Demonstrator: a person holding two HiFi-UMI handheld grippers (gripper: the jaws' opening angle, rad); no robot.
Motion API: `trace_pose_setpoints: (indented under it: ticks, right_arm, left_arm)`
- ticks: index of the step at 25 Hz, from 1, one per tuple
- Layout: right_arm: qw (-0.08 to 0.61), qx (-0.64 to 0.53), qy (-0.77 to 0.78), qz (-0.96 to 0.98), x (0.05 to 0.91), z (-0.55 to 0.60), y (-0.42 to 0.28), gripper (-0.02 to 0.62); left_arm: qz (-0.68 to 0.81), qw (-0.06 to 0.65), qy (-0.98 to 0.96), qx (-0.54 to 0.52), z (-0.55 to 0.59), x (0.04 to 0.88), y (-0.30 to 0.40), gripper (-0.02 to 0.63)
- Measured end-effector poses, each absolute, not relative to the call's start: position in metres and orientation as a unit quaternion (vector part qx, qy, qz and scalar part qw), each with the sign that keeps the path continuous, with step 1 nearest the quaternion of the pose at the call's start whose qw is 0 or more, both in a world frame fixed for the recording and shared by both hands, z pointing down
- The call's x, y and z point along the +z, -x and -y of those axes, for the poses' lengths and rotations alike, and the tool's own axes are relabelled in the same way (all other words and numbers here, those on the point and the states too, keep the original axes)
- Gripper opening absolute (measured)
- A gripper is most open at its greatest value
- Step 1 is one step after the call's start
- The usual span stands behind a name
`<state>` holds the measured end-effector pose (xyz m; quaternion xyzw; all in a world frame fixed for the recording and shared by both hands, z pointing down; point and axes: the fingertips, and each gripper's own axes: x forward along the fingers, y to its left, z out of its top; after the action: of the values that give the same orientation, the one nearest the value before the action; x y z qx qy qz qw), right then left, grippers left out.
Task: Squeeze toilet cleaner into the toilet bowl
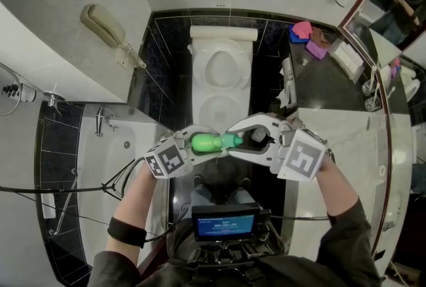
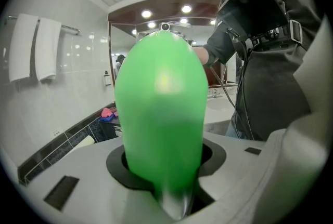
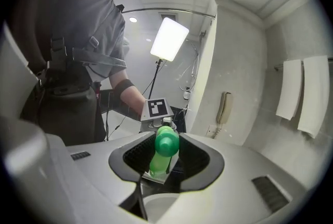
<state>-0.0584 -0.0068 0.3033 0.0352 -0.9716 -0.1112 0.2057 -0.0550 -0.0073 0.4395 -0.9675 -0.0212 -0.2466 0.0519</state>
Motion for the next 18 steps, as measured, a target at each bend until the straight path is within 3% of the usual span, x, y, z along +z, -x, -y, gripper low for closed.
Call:
trace_pose_setpoints:
  ticks: [9, 14, 18]
  right_arm:
    - [0.200, -0.087, -0.086, 0.972, 0.310, 0.014, 0.035, 0.150]
    - [0.156, -0.057, -0.168, 0.972, 0.311, 0.031, 0.003, 0.150]
    - [0.165, -0.039, -0.222, 0.960, 0.327, 0.040, -0.021, 0.150]
  left_arm:
    - [0.010, 0.060, 0.969, -0.241, 0.013, 0.432, 0.042, 0.180]
    - [-0.033, 0.040, 0.970, -0.237, 0.019, 0.432, 0.044, 0.181]
    - [-0.068, 0.021, 0.970, -0.234, 0.023, 0.432, 0.049, 0.181]
